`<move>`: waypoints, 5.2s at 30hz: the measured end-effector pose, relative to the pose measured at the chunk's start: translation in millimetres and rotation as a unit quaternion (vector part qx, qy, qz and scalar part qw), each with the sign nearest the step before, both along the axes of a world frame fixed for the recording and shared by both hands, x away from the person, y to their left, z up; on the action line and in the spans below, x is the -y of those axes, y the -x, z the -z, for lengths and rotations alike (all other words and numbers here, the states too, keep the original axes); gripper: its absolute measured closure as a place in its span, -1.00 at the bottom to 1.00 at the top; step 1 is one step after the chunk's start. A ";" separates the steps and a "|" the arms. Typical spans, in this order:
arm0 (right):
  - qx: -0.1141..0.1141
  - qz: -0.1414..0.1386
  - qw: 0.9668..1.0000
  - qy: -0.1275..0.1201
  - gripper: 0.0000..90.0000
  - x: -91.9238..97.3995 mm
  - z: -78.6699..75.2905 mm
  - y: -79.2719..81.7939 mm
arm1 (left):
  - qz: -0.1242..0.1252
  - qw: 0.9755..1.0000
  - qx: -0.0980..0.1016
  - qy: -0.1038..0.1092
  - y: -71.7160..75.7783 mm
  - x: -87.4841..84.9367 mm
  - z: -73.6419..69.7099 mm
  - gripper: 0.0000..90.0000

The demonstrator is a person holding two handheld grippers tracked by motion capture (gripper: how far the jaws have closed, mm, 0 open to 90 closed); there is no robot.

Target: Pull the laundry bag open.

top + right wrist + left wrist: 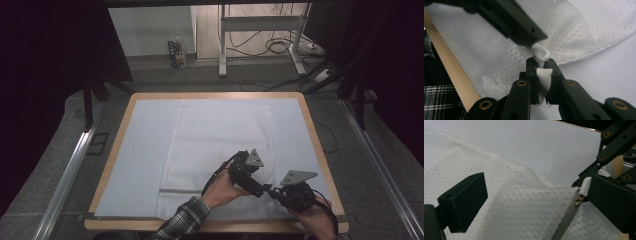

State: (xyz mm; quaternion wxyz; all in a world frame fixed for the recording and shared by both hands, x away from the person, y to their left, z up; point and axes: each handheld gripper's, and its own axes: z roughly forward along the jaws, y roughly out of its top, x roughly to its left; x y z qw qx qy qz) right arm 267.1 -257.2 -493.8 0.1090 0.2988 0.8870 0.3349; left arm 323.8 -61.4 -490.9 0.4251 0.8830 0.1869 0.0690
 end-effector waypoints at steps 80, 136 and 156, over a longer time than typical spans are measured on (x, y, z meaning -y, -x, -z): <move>0.066 -0.021 0.997 0.041 0.79 -2.9 -1.1 4.8 | 0.099 0.985 -0.144 -0.006 2.1 -16.6 8.2 0.92; 0.046 -0.048 0.997 0.030 0.88 -3.6 3.1 -1.9 | 0.083 0.984 -0.160 -0.014 0.7 -46.8 10.9 0.94; 0.040 -0.044 0.998 0.029 0.88 -1.3 3.5 -1.7 | 0.057 0.985 -0.160 -0.009 5.4 -69.6 11.9 0.94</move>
